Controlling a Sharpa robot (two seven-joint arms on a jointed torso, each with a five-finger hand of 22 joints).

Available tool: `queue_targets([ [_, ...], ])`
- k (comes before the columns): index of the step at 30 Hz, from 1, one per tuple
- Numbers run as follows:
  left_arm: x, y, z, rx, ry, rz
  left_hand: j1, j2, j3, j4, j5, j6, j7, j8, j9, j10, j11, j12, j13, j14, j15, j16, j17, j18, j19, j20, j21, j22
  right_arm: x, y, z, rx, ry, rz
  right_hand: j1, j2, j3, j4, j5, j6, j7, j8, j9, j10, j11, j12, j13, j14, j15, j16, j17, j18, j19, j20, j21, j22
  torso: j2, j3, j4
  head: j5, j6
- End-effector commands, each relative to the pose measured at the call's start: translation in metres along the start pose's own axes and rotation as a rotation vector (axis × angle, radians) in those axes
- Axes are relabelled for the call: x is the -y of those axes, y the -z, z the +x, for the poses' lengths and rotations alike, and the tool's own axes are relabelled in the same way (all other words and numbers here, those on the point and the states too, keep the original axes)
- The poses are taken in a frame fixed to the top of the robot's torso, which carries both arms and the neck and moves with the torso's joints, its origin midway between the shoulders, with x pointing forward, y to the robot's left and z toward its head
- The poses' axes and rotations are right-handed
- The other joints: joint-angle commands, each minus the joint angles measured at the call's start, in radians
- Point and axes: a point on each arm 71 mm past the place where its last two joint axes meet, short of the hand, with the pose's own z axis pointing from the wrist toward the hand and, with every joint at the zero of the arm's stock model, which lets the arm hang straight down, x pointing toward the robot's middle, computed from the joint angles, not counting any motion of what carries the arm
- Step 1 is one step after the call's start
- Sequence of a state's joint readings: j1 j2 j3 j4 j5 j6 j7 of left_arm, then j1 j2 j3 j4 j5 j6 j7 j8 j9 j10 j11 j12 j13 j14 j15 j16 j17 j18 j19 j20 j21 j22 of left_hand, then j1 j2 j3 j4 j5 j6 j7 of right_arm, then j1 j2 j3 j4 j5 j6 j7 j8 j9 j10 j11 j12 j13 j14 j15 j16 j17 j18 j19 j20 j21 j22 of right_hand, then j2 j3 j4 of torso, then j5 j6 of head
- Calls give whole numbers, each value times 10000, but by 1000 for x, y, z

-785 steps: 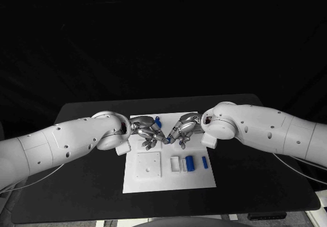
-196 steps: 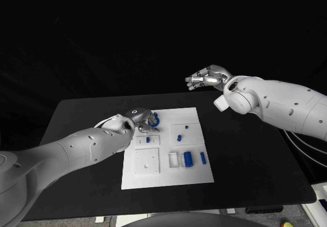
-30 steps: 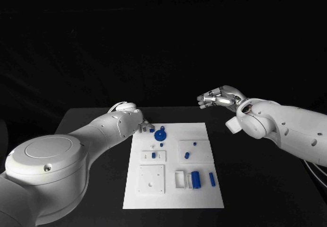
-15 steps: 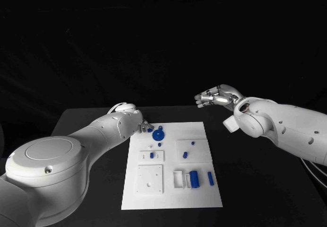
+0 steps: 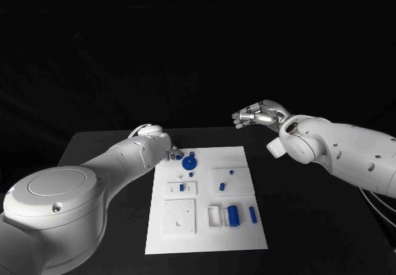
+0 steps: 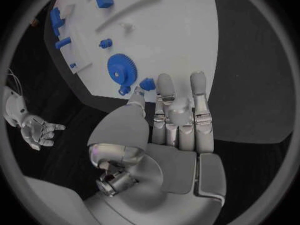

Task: Assemble the parts on the task board

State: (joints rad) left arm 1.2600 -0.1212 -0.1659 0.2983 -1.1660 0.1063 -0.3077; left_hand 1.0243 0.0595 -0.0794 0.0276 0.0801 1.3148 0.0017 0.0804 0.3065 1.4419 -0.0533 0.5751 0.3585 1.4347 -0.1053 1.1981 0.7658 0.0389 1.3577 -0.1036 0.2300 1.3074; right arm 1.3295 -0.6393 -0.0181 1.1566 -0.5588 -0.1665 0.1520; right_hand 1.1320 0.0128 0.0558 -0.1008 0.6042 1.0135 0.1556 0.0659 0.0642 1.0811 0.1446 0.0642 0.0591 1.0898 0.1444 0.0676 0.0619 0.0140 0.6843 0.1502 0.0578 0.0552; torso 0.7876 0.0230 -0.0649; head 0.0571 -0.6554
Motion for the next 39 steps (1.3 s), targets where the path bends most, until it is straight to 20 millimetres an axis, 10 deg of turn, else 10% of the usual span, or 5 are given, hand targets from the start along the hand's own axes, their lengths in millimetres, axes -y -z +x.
queue_targets([
  [1, 3, 0, 1, -28, 6, -59, 142, -15, 2, -87, 0, 98, -17, 31, 12, 86, -19, -35, -17, 35, 4, 59, 4, 118, -32, 82, 67, 192, -2, -1, 1, -40, 55, -87, 19, -79, 77, 4, 66, -32, 0, -36, -14, 31, 8, -48, -13, 60, 23, -42, -12, 7, 76, -16, -6, 1, 11, 5, 5, -50, -3],
  [23, 8, 1, 4, -165, -347, -117, 540, -306, 116, -202, 165, 111, 11, -148, -196, 350, -13, -422, -94, -4, 37, 108, -187, 341, -145, 273, 300, 176, -4, -2, 3, -84, 53, -124, 16, -87, 93, 7, 88, -31, 0, -36, -14, 33, 7, -48, -13, 64, 21, -39, -11, 6, 72, -16, -7, 0, 10, 8, 41, -162, -52],
  [28, 9, 1, 5, -92, -147, 25, 1645, 216, 508, -850, 1029, -248, 26, -176, -287, 201, -33, -560, -104, -69, 5, -193, -637, 256, -167, 159, 280, 162, -4, -1, 2, -63, 58, -110, 16, -87, 93, 7, 88, -31, 0, -36, -14, 33, 7, -48, -13, 64, 21, -39, -11, 6, 72, -16, -7, 0, 10, -1, 80, -188, -57],
  [33, 9, 1, 5, -73, 93, 137, 2469, 380, 2175, -1960, 805, -577, 175, -142, -298, 164, 21, -880, -165, -71, -16, -541, -1048, 57, -198, -48, 231, 174, -3, 0, 1, -44, 62, -99, 16, -87, 93, 7, 88, -31, 0, -36, -14, 33, 7, -48, -13, 64, 21, -39, -11, 6, 72, -16, -7, 0, 19, -4, 114, -192, -56],
  [39, 6, 1, 3, 43, 368, 168, 2084, 300, 3231, -2154, 509, -612, 203, -137, -52, 227, 11, -1012, -172, -75, -7, -611, -1112, 49, -208, -62, 238, 179, -2, 1, -1, -14, 69, -81, 5, -105, 125, 21, 108, -34, 0, -37, -14, 33, 8, -49, -13, 62, 22, -40, -11, 5, 77, -15, -7, 1, 16, -3, 114, -164, -63],
])
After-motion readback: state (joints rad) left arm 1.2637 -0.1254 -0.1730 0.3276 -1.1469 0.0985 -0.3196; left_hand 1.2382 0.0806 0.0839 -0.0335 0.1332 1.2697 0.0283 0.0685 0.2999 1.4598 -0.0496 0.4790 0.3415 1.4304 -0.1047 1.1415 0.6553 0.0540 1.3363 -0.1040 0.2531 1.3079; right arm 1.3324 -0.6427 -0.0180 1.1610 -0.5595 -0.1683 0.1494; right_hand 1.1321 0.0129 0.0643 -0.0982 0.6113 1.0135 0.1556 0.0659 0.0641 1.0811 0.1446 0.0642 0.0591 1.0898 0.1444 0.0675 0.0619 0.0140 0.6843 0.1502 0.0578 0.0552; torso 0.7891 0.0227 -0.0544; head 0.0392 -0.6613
